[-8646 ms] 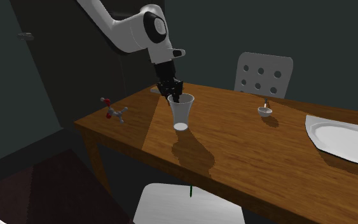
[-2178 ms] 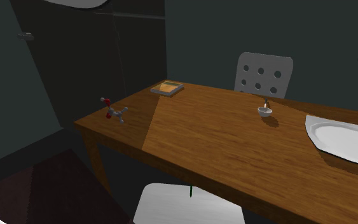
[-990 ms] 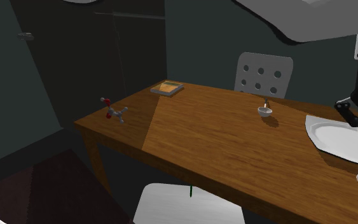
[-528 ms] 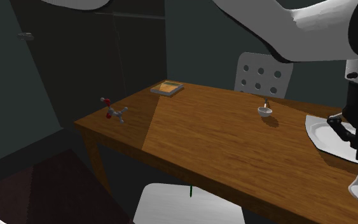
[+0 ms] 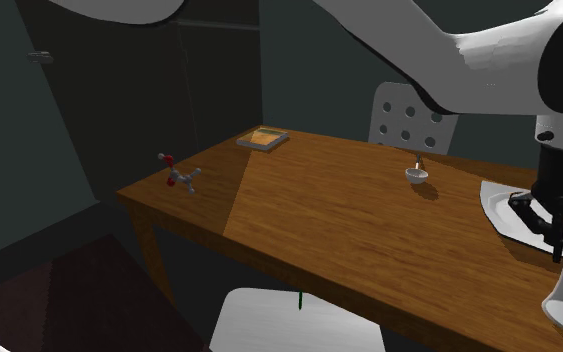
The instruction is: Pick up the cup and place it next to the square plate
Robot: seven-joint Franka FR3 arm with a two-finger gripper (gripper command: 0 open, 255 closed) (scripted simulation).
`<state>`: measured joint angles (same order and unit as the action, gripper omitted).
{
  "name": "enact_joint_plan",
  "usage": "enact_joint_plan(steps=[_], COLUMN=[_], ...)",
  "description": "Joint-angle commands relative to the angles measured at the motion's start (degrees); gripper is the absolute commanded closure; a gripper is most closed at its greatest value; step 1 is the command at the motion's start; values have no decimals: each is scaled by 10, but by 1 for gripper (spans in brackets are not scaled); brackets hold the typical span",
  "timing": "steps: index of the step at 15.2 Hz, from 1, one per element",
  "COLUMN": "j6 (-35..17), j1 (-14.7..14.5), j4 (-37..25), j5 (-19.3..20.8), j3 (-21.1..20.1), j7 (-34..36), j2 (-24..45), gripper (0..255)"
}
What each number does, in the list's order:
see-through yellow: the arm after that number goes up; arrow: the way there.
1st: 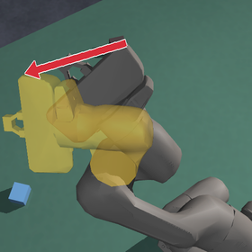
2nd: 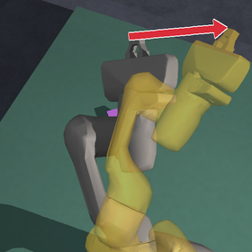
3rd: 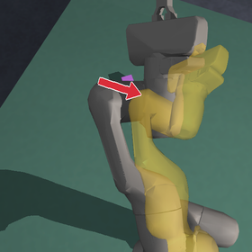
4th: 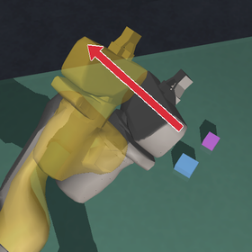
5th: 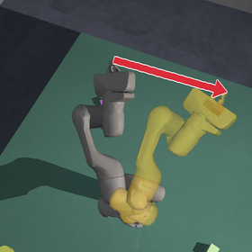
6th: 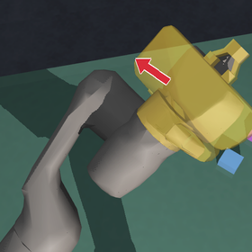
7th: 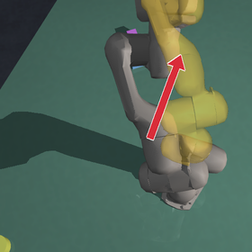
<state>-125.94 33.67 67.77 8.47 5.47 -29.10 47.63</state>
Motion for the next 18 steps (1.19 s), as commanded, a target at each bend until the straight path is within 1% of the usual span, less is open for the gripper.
enact_joint_plan(steps=[1, 2, 3, 8, 12, 18], j6=[0, 0, 0, 0, 36, 36], j1=[0, 0, 0, 0, -9, -9], j4=[0, 0, 0, 0, 14, 14], j5=[0, 0, 0, 0, 2, 2], j3=[0, 0, 0, 0, 0, 0], j7=[0, 0, 0, 0, 1, 1], j2=[0, 0, 0, 0, -49, -49], gripper=[255, 255, 0, 0, 0, 0])
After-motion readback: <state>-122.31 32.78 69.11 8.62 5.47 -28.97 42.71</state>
